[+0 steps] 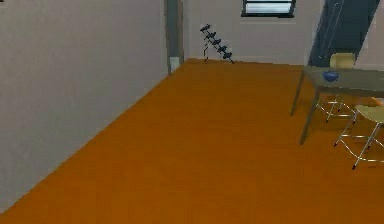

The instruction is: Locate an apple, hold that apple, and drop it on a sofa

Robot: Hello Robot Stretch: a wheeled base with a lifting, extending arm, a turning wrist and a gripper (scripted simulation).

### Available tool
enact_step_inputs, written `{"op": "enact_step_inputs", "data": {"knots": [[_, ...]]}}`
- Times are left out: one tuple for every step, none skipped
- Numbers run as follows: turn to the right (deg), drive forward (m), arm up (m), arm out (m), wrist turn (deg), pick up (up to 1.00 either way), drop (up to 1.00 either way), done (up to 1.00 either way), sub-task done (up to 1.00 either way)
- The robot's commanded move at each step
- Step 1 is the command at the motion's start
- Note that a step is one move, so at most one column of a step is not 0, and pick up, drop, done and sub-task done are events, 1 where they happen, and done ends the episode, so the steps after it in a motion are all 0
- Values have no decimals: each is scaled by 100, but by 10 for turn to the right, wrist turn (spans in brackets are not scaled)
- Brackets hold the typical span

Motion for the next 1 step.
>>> {"op": "enact_step_inputs", "data": {"knots": [[0, 100, 0, 0, 0, 0, 0, 0, 0]]}}
